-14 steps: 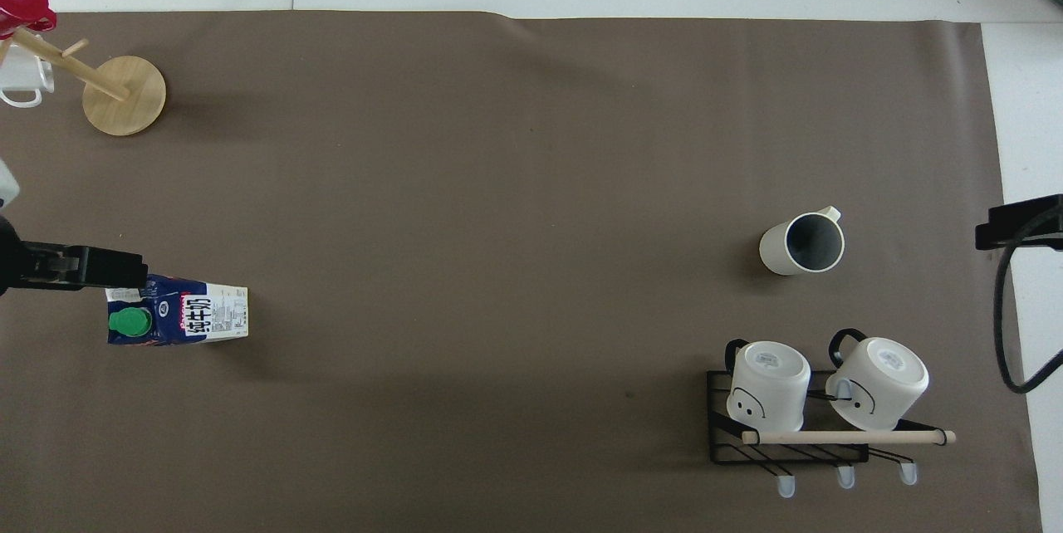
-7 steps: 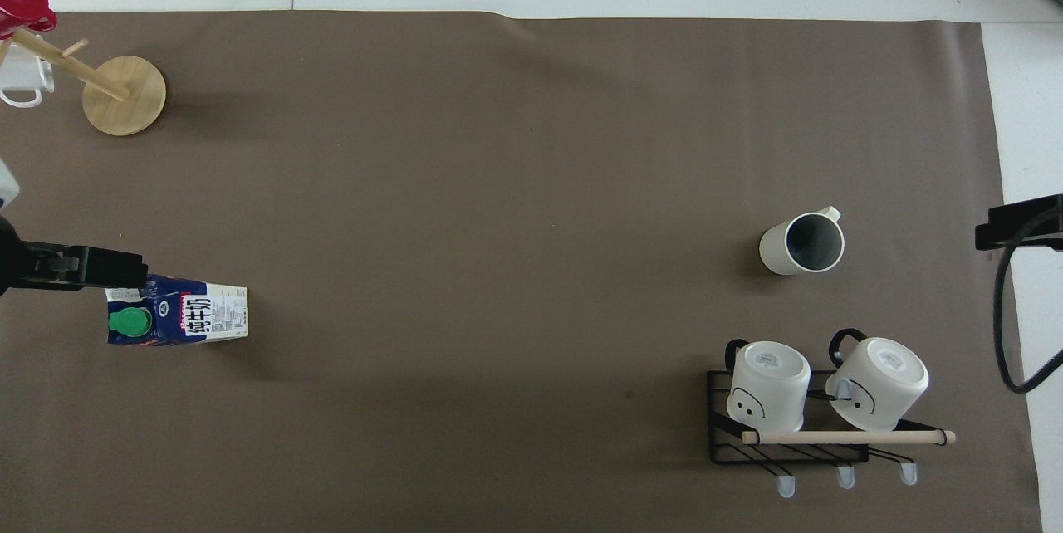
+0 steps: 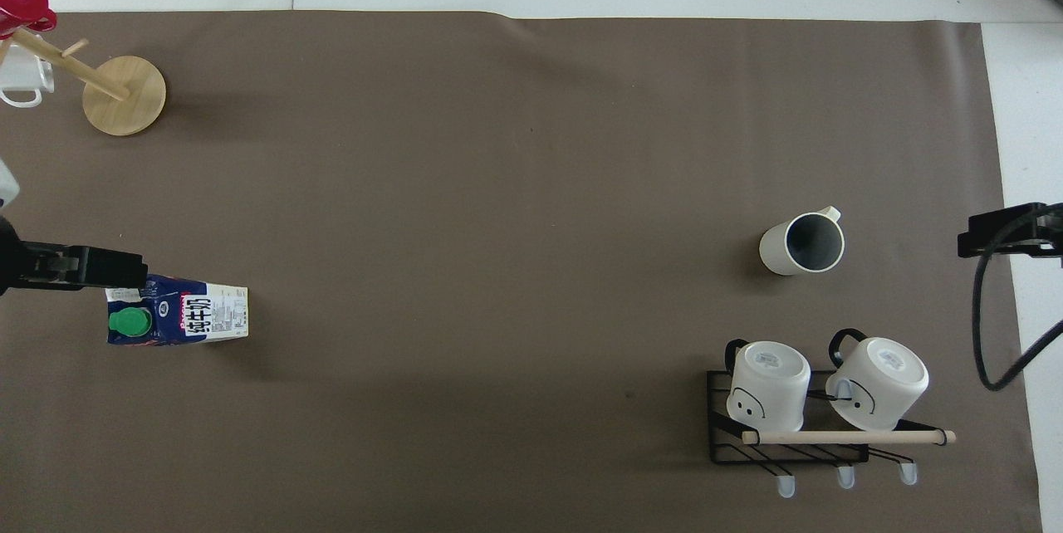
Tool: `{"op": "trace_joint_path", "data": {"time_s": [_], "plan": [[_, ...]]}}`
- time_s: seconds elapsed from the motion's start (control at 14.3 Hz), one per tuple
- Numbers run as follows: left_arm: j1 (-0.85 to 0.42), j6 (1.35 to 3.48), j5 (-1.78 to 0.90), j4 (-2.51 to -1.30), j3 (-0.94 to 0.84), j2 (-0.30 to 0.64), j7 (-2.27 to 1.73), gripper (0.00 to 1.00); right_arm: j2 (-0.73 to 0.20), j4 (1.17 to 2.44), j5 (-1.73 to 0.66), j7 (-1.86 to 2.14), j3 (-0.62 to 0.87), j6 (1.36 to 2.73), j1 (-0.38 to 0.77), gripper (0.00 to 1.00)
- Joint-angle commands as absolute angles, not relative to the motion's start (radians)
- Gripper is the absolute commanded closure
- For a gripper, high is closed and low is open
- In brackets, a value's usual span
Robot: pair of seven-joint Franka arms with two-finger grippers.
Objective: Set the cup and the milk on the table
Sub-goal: 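Reach the right gripper down to the white mug's rim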
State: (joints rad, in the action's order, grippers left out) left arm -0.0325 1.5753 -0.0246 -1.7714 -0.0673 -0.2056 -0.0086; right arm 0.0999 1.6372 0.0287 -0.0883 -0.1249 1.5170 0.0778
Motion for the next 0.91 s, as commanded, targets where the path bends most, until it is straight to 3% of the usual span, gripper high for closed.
{"op": "trace_joint_path", "data": {"time_s": [0.0, 0.28, 0.84], "plan": [[-0.029, 1.551, -0.025, -1.750, -0.067, -0.202, -0.015, 0.00, 0.140, 1.747, 0.037, -0.114, -0.120, 1.613, 0.081, 0.00], [-0.029, 1.551, -0.025, -1.750, -0.067, -0.202, -0.015, 0.00, 0.130, 1.868, 0.035, -0.117, -0.120, 1.765, 0.121, 0.00], [-0.029, 1.551, -0.025, -1.750, -0.067, -0.202, -0.015, 0.00, 0.025, 2.003, 0.035, -0.135, -0.120, 1.988, 0.167, 0.00]]}}
